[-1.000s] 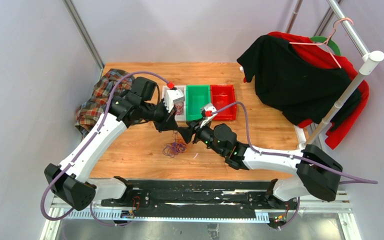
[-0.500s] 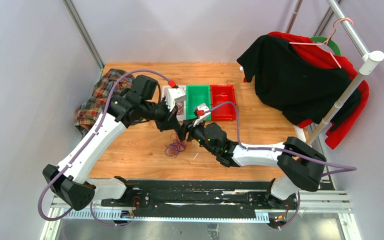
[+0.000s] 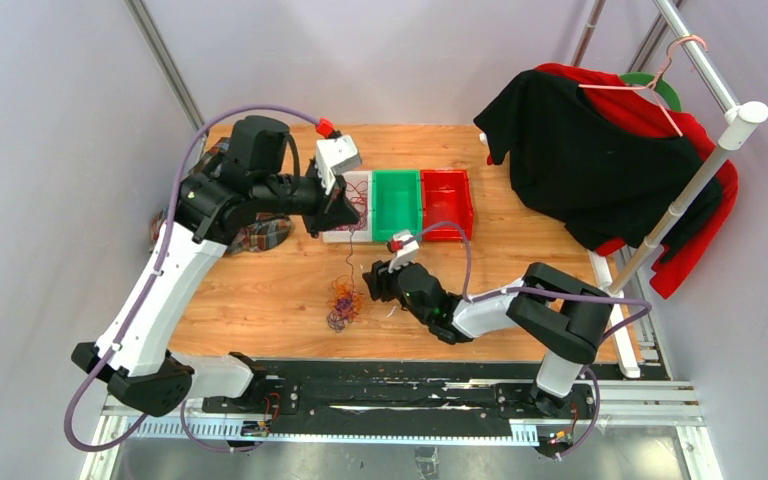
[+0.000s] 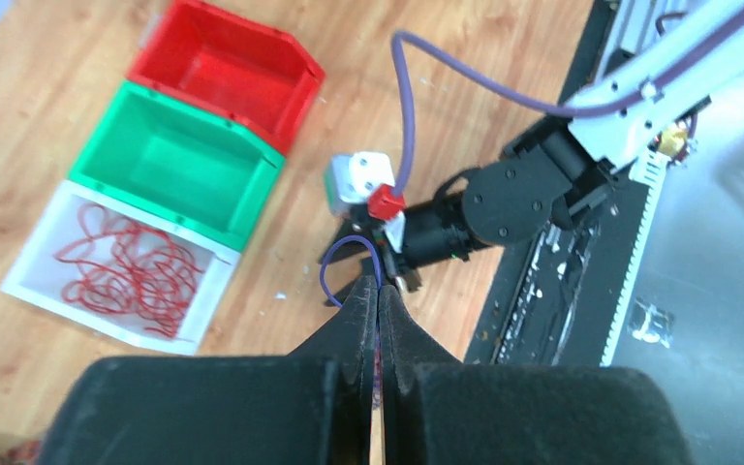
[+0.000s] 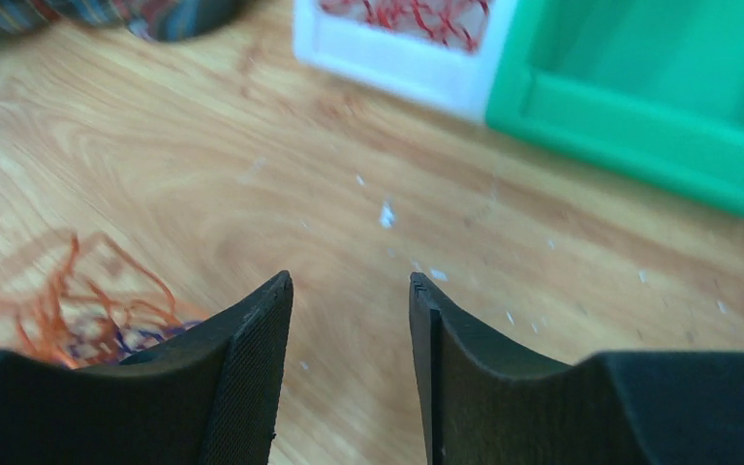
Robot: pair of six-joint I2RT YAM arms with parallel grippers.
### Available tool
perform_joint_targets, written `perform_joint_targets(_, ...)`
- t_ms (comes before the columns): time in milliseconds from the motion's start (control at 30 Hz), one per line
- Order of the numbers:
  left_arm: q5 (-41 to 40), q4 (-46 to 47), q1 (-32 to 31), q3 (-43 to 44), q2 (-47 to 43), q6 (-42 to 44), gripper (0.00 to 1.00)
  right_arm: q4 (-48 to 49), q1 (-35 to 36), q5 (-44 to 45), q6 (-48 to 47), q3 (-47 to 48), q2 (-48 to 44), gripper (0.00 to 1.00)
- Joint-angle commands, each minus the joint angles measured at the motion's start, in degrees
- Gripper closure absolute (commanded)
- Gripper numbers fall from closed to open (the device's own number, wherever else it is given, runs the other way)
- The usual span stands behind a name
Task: Untangle the cables
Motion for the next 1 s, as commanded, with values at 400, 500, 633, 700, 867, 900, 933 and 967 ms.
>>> perform_joint_targets(400, -5.8, -2.4, -0.3, 17.2, 3.5, 1.2, 1.0, -1.9, -0.9, 6.0, 2.0, -11.1, -10.7, 0.55)
perform_joint_targets(500, -6.0, -2.4, -0.4, 15.7, 2.9, 1.8, 1.0, -4.4, -0.9, 3.0, -0.5, -10.7, -15.7, 0.43)
perform_joint_targets(633, -6.2, -2.4, -0.3, 14.6, 2.8, 2.3, 0.99, -8.5, -0.9, -0.5, -4.4, -8.9, -20.3, 0.34)
perform_joint_targets(700, -6.1, -2.4, -0.3, 13.9, 2.8, 2.6, 1.0, -10.1, -0.9, -0.8, -5.6, -7.6, -21.2, 0.35)
perform_joint_targets(867, -7.9, -2.4, -0.3, 10.1, 2.4, 4.8, 1.0, -12.2, -0.9, -2.5, -6.4, -4.9, -19.8, 0.43)
perform_joint_targets(900, -8.7, -2.4, -0.3, 9.4, 2.4, 5.3, 1.0, -12.0, -0.9, -3.6, -6.2, -4.7, -19.4, 0.45)
perform_joint_targets(933, -9.6, -2.4, -0.3, 8.9, 2.2, 5.7, 1.0, -11.7, -0.8, -4.8, -5.7, -4.8, -19.1, 0.47)
perform_joint_targets(967, -10.2, -2.4, -0.3, 8.6, 2.1, 6.1, 0.99, -11.5, -0.7, -5.5, -5.3, -4.8, -18.8, 0.48)
